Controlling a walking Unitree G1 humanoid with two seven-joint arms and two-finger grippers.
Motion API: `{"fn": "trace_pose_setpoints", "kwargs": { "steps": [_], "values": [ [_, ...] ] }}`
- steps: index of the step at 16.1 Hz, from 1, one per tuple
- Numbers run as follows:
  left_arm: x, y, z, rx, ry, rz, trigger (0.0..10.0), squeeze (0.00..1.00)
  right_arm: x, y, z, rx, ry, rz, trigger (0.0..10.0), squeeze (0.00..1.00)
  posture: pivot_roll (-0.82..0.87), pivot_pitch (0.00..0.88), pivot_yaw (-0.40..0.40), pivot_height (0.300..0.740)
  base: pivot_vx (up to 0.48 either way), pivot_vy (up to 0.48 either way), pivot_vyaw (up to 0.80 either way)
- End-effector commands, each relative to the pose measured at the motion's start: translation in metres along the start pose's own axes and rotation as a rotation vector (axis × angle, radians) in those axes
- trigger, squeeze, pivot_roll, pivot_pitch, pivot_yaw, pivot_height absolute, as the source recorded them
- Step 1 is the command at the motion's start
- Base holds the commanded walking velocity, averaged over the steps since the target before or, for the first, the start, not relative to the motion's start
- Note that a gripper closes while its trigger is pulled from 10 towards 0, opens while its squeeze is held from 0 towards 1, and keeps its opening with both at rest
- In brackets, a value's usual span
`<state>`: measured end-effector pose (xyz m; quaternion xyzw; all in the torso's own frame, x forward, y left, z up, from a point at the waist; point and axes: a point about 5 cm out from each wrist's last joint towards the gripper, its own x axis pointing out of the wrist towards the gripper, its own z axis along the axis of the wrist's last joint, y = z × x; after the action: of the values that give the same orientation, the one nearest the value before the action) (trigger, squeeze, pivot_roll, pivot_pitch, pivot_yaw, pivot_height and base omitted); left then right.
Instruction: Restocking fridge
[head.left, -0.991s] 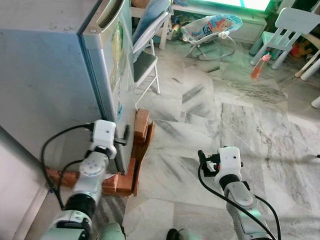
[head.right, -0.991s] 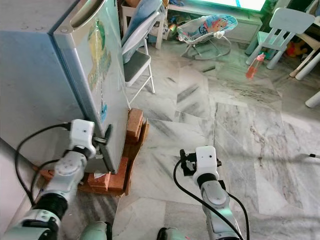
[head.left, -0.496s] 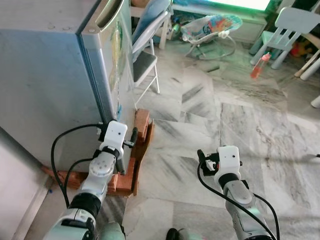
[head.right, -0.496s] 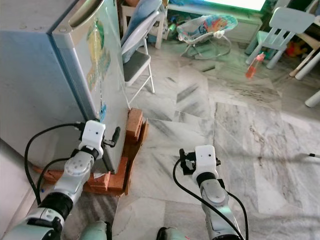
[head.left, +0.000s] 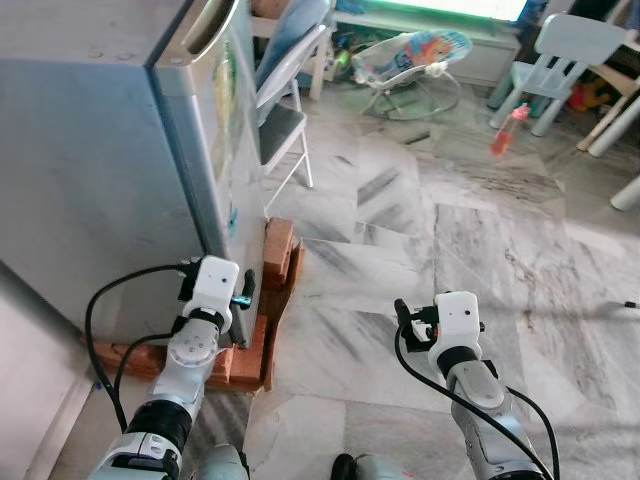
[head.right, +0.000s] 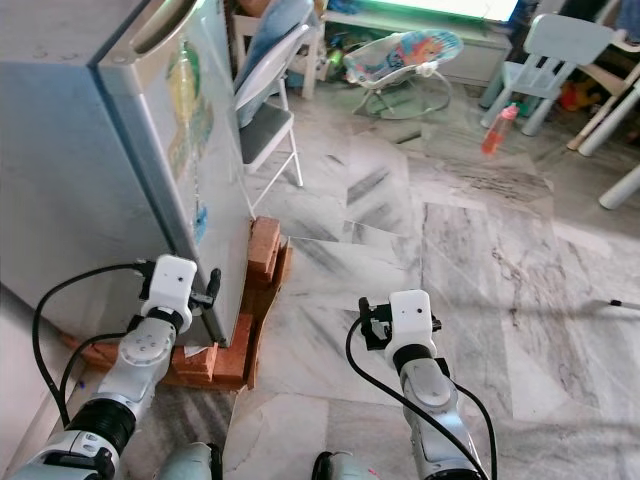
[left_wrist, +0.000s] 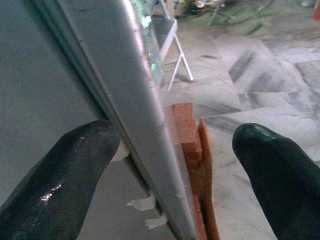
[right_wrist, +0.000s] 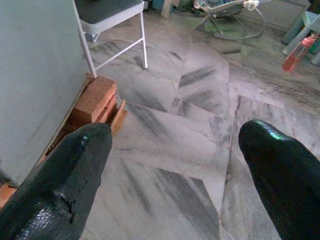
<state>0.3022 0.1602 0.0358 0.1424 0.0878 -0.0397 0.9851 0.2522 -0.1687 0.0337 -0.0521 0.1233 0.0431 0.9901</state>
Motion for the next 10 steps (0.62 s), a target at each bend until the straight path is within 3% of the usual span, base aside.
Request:
{"fn": "trace_pose_setpoints", "kwargs": {
  "steps": [1,2,9,10],
  "values": [
    [0.003,0.001,0.004,-0.004,-0.005,0.016,10.0,0.0,0.0,-0.003,-0.002,0.0,0.008,-0.003,10.0,0.0,0.1,0.082,-0.089,0.74,0.0,0.0,0.0],
    [0.009,0.005,0.015,-0.024,-0.042,0.032,10.0,0.0,0.001,-0.003,-0.002,-0.001,0.007,-0.002,10.0,0.0,0.1,0.081,-0.088,0.74,0.0,0.0,0.0],
    [0.017,0.003,0.028,-0.034,-0.073,0.042,10.0,0.0,0.0,-0.001,0.0,0.0,-0.002,-0.003,10.0,0.0,0.11,0.088,-0.093,0.74,0.0,0.0,0.0],
    [0.023,0.0,0.039,-0.051,-0.096,0.045,10.0,0.0,0.001,-0.001,-0.003,-0.011,0.013,0.006,10.0,0.0,0.12,0.087,-0.099,0.74,0.0,0.0,0.0]
  ]
}}
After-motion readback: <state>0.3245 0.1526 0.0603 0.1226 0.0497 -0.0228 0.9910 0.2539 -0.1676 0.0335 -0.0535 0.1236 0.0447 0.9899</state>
